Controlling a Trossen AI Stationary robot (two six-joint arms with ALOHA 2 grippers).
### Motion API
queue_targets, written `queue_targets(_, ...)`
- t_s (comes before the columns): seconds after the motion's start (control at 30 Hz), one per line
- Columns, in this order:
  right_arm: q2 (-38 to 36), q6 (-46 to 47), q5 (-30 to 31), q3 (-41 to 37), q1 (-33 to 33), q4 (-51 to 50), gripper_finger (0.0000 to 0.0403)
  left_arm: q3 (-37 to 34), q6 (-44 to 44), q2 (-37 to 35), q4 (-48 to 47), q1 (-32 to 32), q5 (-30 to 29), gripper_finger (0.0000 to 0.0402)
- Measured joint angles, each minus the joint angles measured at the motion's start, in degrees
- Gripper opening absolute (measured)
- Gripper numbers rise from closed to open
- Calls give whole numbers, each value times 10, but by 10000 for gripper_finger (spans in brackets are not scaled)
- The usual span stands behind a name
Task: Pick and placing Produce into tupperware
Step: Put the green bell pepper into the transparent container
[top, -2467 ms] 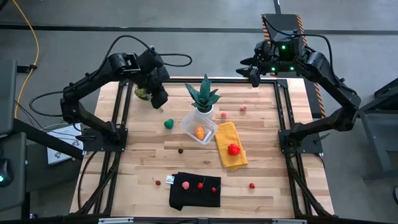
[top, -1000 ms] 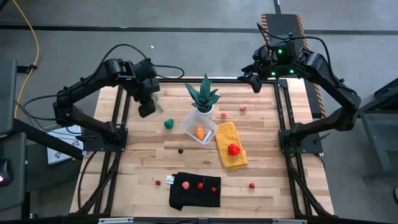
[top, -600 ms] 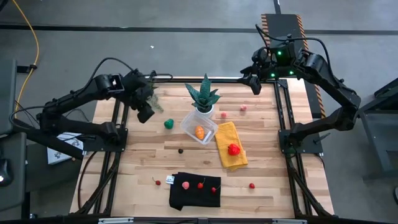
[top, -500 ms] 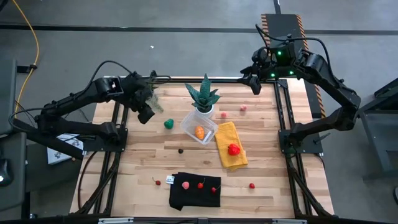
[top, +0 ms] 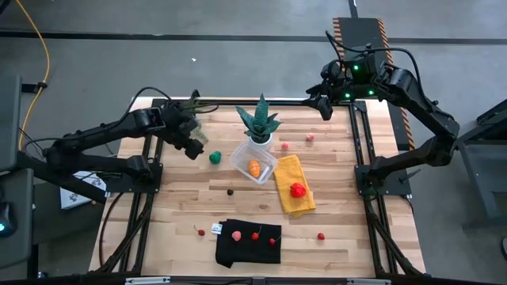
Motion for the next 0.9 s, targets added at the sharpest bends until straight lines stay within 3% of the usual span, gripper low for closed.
queue_targets(0.37,0,0,0,0,0,0,238,0,-159,69,0,0,-16,221)
queue_targets(0.67,0,-15,0,0,0,-21,238,0,-155,126,4,0,-17,206)
queue_targets(0.9,0,-32,0,0,0,-31,238,0,-80,132,5,0,-17,196)
